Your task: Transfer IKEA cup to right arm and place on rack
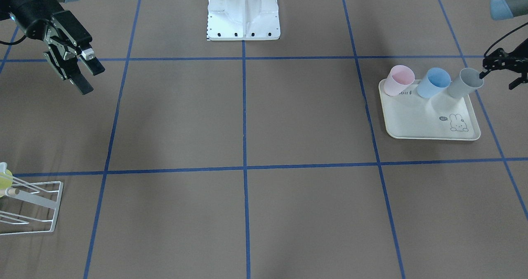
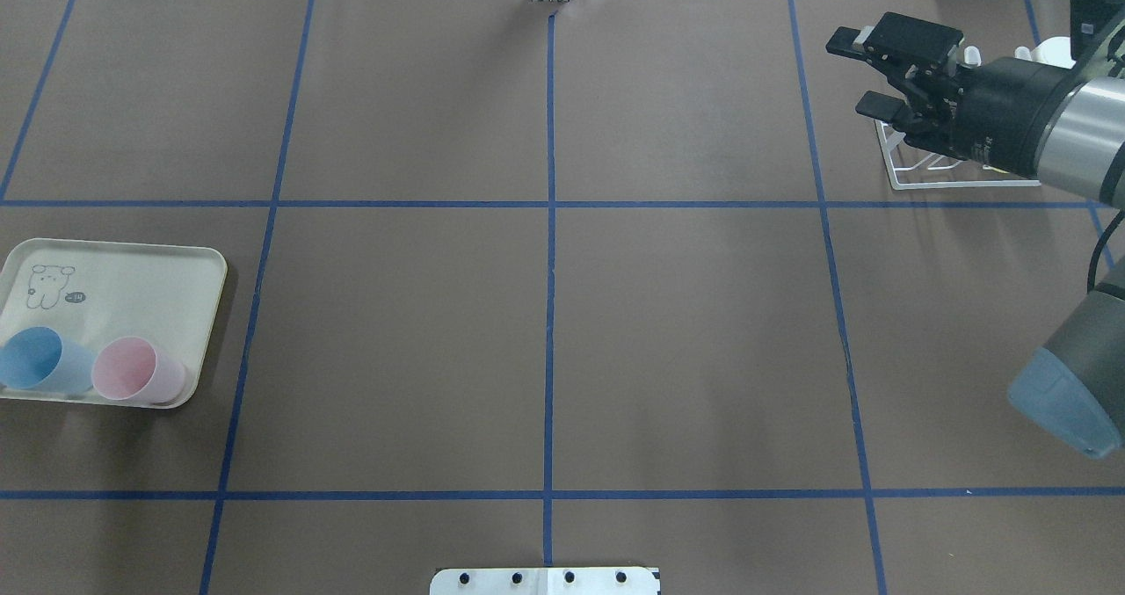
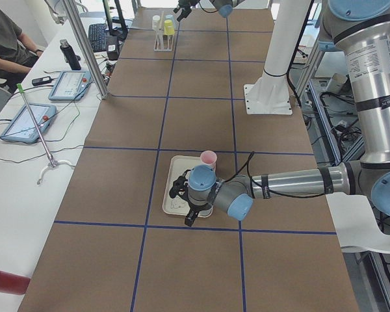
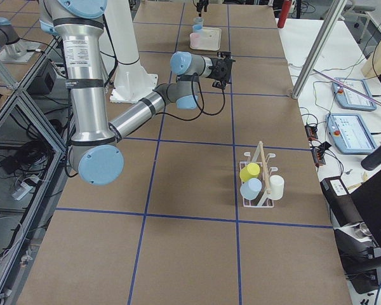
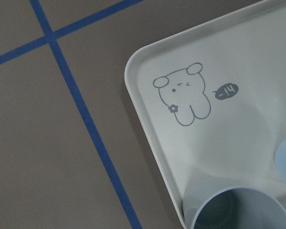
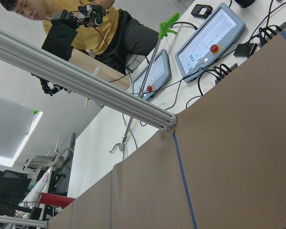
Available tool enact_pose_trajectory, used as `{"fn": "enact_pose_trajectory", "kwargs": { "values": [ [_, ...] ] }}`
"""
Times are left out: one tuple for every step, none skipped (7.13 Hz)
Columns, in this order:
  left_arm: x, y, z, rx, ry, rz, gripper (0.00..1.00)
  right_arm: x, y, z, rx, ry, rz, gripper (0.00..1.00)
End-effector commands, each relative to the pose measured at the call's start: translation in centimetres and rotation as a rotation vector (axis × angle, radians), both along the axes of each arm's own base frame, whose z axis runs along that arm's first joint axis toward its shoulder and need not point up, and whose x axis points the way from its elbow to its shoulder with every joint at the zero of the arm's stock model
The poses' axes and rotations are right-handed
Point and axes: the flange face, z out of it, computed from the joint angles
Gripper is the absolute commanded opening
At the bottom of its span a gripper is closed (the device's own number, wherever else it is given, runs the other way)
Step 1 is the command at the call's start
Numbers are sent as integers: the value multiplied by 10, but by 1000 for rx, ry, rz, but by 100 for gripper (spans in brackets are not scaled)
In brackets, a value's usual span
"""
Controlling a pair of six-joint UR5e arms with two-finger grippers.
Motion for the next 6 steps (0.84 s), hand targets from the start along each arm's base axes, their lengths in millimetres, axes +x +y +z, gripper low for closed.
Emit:
{"fn": "enact_pose_trajectory", "kwargs": {
  "values": [
    [11,1,0,-4,5,29,100,1,0,0,0,0,1,100],
    [17,-1,0,-5,6,41,100,0,0,-1,1,-1,0,100],
    [21,-1,0,-17,7,39,100,1,0,1,-1,1,1,100],
    [29,1,3,-20,5,59,100,1,0,1,-1,1,1,100],
    [29,1,3,-20,4,59,96,1,0,1,-2,2,1,100],
    [28,1,6,-23,0,57,44,1,0,4,-6,5,1,100]
  ]
}}
